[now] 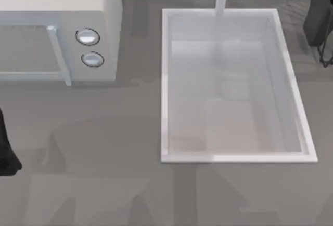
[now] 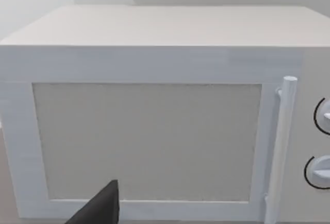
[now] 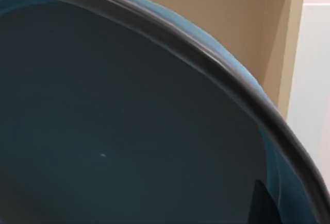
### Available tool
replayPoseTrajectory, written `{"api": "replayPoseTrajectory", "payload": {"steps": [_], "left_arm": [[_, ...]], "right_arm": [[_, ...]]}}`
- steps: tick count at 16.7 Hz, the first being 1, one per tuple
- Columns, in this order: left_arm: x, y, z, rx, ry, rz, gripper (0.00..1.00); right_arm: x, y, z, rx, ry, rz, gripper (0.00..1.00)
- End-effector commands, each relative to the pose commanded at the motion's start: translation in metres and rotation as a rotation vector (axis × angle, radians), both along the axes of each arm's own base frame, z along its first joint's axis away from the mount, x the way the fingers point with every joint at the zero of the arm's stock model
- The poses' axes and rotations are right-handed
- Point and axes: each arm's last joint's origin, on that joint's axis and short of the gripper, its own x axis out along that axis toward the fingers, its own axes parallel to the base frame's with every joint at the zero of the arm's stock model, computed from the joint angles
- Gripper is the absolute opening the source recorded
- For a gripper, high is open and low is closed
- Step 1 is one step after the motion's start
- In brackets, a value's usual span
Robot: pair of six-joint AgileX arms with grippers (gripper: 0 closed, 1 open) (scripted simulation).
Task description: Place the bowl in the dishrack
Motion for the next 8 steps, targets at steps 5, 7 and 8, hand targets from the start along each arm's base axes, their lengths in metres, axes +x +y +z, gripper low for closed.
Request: {"api": "replayPoseTrajectory", "payload": {"steps": [5, 7, 8], "left_arm": [[0.0, 0.0, 0.0, 0.0, 0.0, 0.0, 1.0], [0.0, 0.0, 0.0, 0.0, 0.0, 0.0, 1.0], [0.0, 0.0, 0.0, 0.0, 0.0, 0.0, 1.0]], "right_arm": [[0.084, -0.02, -0.061, -0.006, -0.007, -0.003, 0.0], [0.115, -0.019, -0.094, -0.013, -0.019, -0.004, 0.0], [0.128, -0.016, -0.111, -0.015, -0.025, -0.004, 0.0]]}}
